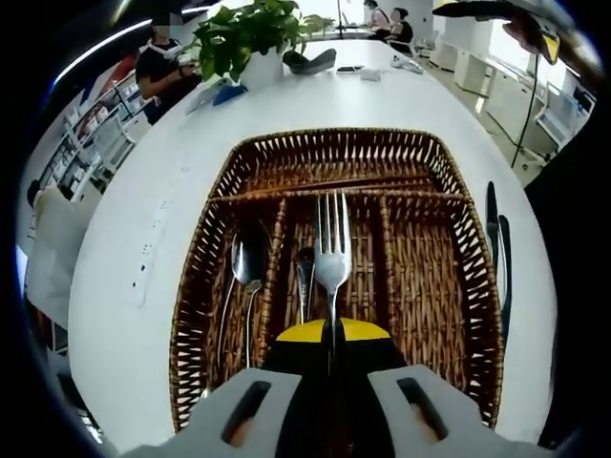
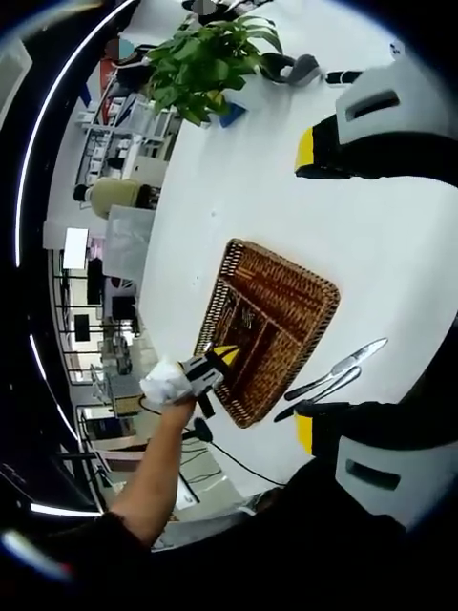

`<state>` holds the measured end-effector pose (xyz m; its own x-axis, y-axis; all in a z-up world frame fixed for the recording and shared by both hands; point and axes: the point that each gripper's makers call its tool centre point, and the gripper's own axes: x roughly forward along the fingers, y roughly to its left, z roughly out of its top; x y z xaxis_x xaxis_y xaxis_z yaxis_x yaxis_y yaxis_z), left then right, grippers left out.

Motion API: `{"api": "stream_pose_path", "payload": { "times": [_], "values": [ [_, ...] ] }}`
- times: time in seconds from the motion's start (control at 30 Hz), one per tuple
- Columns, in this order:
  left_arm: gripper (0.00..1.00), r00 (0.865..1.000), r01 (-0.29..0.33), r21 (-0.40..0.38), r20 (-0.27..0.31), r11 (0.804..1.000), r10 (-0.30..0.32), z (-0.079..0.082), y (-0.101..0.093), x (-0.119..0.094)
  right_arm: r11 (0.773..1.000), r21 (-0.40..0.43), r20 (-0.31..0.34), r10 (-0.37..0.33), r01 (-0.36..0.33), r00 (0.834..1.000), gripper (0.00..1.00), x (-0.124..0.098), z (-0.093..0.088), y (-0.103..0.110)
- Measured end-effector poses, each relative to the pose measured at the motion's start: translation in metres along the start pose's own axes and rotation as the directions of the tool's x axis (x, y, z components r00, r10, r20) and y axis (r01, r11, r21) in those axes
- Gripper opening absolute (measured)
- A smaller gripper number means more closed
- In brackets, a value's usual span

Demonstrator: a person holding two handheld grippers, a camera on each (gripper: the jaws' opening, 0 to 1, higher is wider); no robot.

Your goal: Arrange the knives, forks, and spoons in their matching storage slots by inserting each utensil handle-first until every utensil is classified and aligned in the correct compartment

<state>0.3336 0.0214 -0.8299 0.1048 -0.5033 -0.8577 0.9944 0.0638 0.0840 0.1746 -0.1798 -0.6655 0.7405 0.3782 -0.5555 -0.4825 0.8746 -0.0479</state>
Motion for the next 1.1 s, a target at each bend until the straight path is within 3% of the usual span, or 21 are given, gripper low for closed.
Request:
{"api": "stream_pose_path", "payload": {
  "times": [0.5,0.63,0.83,1.03,1.07,1.1],
  "values": [
    [0.01,0.999,0.027,-0.031,-0.024,0.999,-0.028,-0.018,-0.008,0.022,1.000,0.003,-0.008,-0.005,0.005,1.000,1.00,0.001,-0.002,0.001],
    [0.01,0.999,0.026,0.033,-0.031,0.999,-0.025,-0.019,-0.009,0.025,1.000,0.004,-0.011,-0.003,0.003,1.000,1.00,0.002,-0.003,0.001],
    [0.02,0.997,0.052,0.009,-0.051,0.999,-0.051,-0.019,-0.007,0.025,1.000,0.002,-0.002,0.008,-0.008,1.000,1.00,0.005,0.001,0.005],
    [0.03,0.995,0.061,0.052,-0.082,0.997,-0.056,-0.018,-0.009,0.025,1.000,-0.004,0.003,0.022,-0.022,1.000,1.00,0.007,0.001,0.010],
    [0.03,0.996,0.059,0.091,-0.070,0.994,-0.053,-0.016,-0.009,0.025,1.000,-0.005,0.005,0.022,-0.022,1.000,1.00,0.007,0.002,0.010],
    [0.04,0.996,0.056,0.077,-0.068,0.995,-0.051,-0.016,-0.010,0.024,1.000,-0.005,0.008,0.022,-0.022,1.000,1.00,0.006,0.002,0.010]
  ]
}}
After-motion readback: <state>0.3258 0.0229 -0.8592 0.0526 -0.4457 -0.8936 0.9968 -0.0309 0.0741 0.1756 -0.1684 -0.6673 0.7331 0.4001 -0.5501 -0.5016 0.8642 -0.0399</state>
